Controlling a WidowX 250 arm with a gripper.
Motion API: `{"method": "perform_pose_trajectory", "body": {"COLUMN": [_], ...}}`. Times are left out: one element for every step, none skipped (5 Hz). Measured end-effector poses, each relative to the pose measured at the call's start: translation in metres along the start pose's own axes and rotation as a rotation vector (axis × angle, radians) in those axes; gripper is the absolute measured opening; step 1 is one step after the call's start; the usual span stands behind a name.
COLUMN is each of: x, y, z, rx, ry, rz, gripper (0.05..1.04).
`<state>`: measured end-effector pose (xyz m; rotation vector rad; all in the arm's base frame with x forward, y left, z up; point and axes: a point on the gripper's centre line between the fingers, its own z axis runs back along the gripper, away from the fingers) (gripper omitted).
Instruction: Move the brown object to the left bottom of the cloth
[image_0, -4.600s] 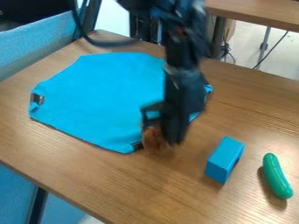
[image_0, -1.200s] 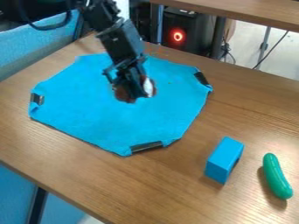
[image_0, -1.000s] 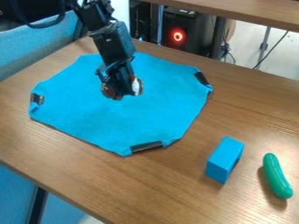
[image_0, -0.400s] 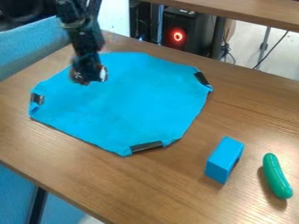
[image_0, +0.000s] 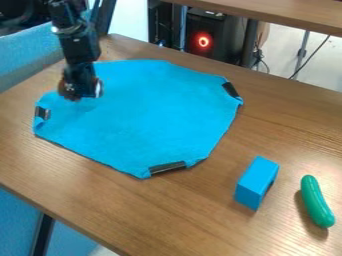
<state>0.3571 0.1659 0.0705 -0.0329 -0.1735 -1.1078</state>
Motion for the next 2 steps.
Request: {"method": "perform_pose_trajectory", "body": {"x": [-0.0003,0.0007], "y": [-0.0070,-0.0090], "z": [-0.0011,0.0002], "rx": [-0.069,-0.083], "ry": [0.007,0.004], "rz": [-0.005,-0.029], "gripper": [0.609,0.903]}}
